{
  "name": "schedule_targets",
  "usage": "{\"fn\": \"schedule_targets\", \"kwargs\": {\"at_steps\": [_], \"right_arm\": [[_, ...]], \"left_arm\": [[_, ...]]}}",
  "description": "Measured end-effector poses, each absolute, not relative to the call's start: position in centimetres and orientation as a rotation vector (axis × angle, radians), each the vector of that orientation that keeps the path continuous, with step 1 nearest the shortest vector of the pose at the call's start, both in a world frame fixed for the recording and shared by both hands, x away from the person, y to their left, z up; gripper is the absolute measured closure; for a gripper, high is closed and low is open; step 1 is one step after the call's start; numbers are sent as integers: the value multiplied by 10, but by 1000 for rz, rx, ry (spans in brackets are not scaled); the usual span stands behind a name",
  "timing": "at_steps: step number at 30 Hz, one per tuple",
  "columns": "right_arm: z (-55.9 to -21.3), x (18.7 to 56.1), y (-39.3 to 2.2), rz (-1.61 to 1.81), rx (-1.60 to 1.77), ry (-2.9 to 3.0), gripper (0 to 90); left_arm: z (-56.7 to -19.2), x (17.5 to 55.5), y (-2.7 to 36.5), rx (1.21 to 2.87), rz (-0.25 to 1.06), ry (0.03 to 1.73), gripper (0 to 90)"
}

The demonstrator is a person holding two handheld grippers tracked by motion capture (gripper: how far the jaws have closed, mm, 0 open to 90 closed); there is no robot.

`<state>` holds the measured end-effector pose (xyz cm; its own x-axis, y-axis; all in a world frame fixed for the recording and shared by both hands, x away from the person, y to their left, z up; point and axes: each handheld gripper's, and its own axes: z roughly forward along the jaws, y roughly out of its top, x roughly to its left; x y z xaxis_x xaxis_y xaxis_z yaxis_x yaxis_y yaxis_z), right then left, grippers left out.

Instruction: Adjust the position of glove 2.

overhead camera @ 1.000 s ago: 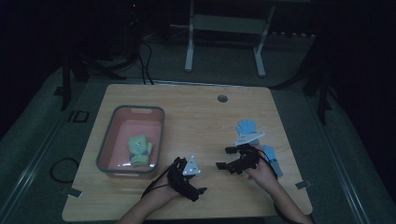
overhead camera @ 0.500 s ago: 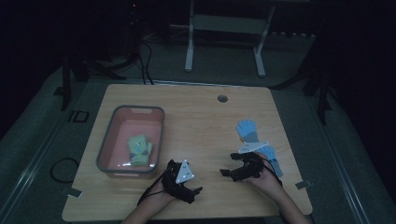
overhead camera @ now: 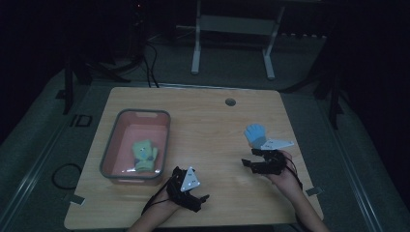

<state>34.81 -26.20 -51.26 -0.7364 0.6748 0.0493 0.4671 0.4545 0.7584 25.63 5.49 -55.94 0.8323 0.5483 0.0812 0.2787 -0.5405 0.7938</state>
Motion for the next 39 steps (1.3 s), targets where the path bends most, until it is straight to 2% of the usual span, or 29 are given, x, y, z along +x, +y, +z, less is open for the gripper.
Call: {"fn": "schedule_targets", "kwargs": {"at_steps": [4, 7, 16, 18, 29, 39], "right_arm": [[-510, 354, -270, 1119, 1003, 2406, 388], [-504, 364, -281, 1071, 1048, 2364, 493], [-498, 389, -300, 1048, 1100, 2308, 550], [-500, 401, -305, 1047, 1135, 2299, 590], [-516, 445, -302, 974, 1188, 2327, 612], [-537, 464, -298, 888, 1187, 2356, 640]], "left_arm": [[-560, 256, 55, 2166, 417, 602, 26], [-562, 257, 54, 2178, 402, 604, 26], [-562, 257, 55, 2166, 378, 601, 26], [-562, 257, 55, 2167, 376, 598, 26], [-563, 257, 56, 2164, 370, 590, 26], [-563, 256, 57, 2159, 367, 576, 26]]}}
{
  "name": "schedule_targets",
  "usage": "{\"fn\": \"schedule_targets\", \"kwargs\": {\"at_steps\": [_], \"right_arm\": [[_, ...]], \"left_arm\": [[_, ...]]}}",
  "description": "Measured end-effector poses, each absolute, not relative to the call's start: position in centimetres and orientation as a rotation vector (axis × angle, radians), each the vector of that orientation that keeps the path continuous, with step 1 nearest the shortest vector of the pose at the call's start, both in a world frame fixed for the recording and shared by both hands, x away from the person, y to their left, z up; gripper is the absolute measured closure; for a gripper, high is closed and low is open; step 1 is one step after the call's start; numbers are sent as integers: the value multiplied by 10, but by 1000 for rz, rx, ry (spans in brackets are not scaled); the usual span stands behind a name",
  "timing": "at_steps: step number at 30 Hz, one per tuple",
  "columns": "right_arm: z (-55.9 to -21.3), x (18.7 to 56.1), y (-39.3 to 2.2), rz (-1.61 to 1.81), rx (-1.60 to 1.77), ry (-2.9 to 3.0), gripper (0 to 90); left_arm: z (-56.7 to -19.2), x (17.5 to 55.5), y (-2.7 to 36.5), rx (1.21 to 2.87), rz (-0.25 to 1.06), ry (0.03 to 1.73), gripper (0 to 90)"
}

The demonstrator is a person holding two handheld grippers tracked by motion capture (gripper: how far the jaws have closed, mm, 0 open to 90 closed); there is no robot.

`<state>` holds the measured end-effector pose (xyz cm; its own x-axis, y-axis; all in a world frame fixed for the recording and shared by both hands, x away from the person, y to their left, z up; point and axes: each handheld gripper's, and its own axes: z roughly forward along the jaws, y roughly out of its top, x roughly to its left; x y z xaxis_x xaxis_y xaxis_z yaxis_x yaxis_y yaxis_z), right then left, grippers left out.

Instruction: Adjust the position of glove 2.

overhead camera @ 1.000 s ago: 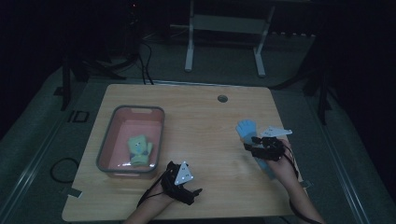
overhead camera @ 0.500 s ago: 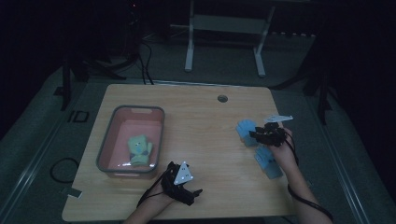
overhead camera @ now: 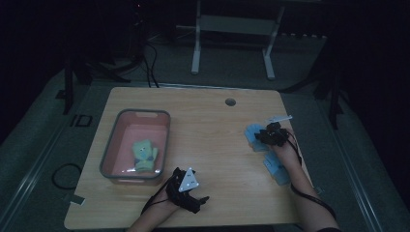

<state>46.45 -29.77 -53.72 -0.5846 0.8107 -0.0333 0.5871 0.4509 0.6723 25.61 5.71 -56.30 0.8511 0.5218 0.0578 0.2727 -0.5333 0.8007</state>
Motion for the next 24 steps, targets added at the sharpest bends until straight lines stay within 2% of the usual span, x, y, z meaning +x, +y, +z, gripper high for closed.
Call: {"fn": "schedule_targets", "kwargs": {"at_steps": [7, 14, 24], "right_arm": [[-546, 465, -295, 893, 1204, 2331, 650], [-545, 460, -289, 874, 1219, 2328, 826], [-527, 456, -284, 897, 1301, 2284, 876]], "left_arm": [[-564, 256, 57, 2156, 362, 573, 26], [-564, 256, 57, 2157, 364, 569, 26], [-565, 255, 57, 2158, 369, 568, 26]]}}
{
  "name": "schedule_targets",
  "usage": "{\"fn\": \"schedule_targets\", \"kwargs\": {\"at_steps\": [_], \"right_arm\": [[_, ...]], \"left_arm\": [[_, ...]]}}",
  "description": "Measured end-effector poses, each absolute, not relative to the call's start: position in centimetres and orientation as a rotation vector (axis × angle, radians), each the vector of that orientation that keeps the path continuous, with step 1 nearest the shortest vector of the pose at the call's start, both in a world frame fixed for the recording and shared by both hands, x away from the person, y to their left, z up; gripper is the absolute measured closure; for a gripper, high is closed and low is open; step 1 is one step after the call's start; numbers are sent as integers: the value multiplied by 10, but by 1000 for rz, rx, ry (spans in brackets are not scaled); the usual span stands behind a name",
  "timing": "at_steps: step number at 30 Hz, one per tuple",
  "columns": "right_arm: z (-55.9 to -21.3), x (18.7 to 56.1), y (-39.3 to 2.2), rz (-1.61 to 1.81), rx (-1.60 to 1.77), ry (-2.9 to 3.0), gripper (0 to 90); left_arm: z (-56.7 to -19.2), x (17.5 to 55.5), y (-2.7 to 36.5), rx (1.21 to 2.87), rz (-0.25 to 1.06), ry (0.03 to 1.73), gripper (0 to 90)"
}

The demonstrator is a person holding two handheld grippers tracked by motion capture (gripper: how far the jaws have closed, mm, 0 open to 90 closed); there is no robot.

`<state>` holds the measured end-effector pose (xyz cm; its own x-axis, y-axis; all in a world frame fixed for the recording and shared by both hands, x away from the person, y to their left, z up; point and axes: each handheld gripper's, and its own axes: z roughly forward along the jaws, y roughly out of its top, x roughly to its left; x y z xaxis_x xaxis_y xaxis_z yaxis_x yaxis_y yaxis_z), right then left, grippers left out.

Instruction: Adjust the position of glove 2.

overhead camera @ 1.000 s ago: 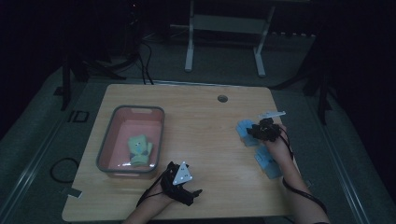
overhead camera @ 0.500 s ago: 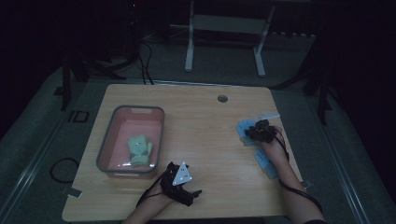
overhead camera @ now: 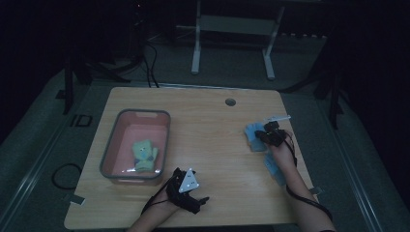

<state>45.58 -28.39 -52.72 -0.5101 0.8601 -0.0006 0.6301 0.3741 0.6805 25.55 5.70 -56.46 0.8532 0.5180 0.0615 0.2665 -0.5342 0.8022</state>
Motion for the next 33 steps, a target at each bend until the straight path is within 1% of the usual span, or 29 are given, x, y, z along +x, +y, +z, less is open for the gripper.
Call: {"fn": "schedule_targets", "kwargs": {"at_steps": [8, 13, 15, 18, 23, 33], "right_arm": [[-493, 430, -263, 956, 1259, 2250, 877], [-480, 414, -248, 991, 1242, 2241, 877], [-470, 398, -233, 1022, 1222, 2237, 877], [-464, 385, -221, 1034, 1209, 2239, 877], [-463, 368, -202, 1031, 1206, 2246, 877], [-481, 338, -172, 1059, 1227, 2273, 877]], "left_arm": [[-565, 256, 57, 2159, 369, 567, 26], [-564, 255, 57, 2162, 369, 563, 26], [-564, 255, 57, 2159, 369, 561, 26], [-564, 255, 57, 2154, 377, 564, 26], [-564, 255, 58, 2150, 377, 569, 26], [-564, 255, 58, 2152, 377, 566, 26]]}}
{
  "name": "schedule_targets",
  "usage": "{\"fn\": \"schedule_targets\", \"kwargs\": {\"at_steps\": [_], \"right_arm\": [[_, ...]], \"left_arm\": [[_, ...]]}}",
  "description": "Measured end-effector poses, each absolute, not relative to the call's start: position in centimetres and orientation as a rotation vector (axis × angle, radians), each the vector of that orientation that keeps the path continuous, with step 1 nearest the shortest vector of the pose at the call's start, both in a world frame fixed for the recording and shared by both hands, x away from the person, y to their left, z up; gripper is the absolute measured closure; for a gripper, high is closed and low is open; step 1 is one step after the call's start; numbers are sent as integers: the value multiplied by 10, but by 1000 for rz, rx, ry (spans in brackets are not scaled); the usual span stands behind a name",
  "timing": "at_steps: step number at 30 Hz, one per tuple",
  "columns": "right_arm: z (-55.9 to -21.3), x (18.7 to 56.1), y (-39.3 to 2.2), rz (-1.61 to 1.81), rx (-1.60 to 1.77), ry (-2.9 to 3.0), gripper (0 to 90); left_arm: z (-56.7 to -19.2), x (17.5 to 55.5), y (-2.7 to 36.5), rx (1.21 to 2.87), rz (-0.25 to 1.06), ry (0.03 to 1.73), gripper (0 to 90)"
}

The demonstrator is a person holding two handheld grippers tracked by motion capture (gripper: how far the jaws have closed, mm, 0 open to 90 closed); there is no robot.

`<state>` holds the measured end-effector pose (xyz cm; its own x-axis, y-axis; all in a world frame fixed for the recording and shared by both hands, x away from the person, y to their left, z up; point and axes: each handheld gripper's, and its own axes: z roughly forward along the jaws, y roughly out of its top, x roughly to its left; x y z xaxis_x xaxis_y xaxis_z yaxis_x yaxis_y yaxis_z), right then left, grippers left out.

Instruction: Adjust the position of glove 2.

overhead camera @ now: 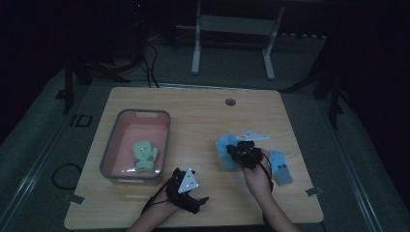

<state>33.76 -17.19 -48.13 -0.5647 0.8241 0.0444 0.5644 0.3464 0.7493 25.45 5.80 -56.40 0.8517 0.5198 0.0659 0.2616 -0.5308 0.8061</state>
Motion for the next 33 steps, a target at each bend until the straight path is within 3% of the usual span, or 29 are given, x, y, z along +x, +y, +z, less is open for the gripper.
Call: {"fn": "schedule_targets", "kwargs": {"at_steps": [19, 33], "right_arm": [[-541, 327, -156, 925, 1322, 2343, 868], [-538, 328, -156, 943, 1302, 2353, 719]], "left_arm": [[-565, 253, 57, 2146, 386, 563, 26], [-566, 253, 57, 2152, 391, 554, 26]]}}
